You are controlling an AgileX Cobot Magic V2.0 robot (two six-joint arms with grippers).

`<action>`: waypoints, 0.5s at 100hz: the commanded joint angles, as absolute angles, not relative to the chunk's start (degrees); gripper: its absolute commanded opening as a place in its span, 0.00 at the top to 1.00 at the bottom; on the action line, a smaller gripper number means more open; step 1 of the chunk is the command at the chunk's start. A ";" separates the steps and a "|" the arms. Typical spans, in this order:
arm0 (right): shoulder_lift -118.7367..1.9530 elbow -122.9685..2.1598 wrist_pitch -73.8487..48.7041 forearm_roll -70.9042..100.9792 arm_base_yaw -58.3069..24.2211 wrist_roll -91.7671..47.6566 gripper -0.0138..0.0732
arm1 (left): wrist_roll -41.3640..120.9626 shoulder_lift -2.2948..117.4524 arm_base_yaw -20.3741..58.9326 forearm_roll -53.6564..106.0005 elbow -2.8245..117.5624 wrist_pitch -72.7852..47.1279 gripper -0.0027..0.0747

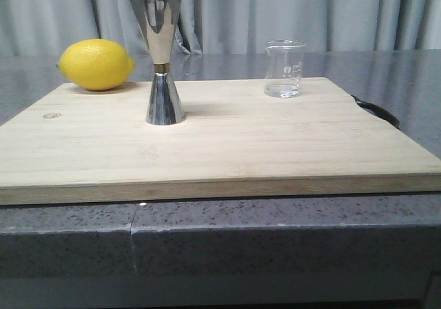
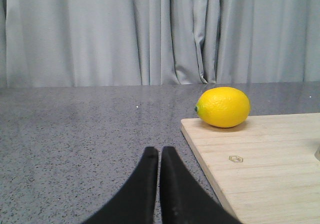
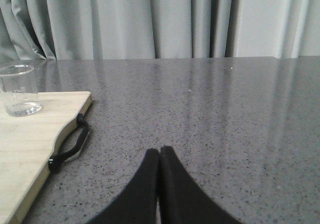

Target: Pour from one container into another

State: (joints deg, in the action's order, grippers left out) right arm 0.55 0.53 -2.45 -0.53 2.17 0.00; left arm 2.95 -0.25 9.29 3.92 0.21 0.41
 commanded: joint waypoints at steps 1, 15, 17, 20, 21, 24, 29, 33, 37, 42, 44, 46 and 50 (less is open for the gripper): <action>1.50 1.66 4.08 -0.44 2.52 0.86 0.92 | 2.40 -1.86 9.05 4.34 -0.59 4.47 0.99; 1.50 2.04 2.85 -0.44 2.52 0.86 0.92 | 2.40 -1.86 9.05 4.34 -0.59 4.47 0.99; 1.50 2.04 2.85 -0.44 2.52 0.86 0.92 | 2.40 -1.86 9.05 4.34 -0.59 4.47 0.99; 1.50 2.04 2.77 -0.44 2.52 0.86 0.92 | 2.40 -1.86 9.05 4.34 -0.59 4.47 0.99; 1.50 2.04 2.77 -0.44 2.52 0.86 0.92 | 2.40 -1.86 9.05 4.34 -0.59 4.47 0.99; 1.50 2.04 2.77 -0.44 2.52 0.86 0.92 | 2.40 -1.86 9.05 4.34 -0.59 4.47 0.99; 1.50 2.04 2.77 -0.44 2.52 0.86 0.92 | 2.40 -1.86 9.05 4.34 -0.59 4.47 0.99; 1.50 2.04 2.77 -0.44 2.52 0.86 0.92 | 2.40 -1.86 9.05 4.34 -0.59 4.47 0.99; 1.50 2.04 2.63 -0.44 2.52 0.86 0.92 | 2.40 -1.86 9.05 4.34 -0.59 4.47 0.99; 1.50 2.04 2.63 -0.44 2.52 0.86 0.92 | 2.40 -1.86 9.05 4.34 -0.59 4.47 0.99; 1.50 2.04 2.63 -0.44 2.52 0.86 0.92 | 2.40 -1.86 9.05 4.34 -0.59 4.47 0.99; 1.50 2.04 2.63 -0.44 2.52 0.86 0.92 | 2.40 -1.86 9.05 4.34 -0.59 4.47 0.99; 1.50 2.04 2.63 -0.44 2.52 0.86 0.92 | 2.40 -1.86 9.05 4.34 -0.59 4.47 0.99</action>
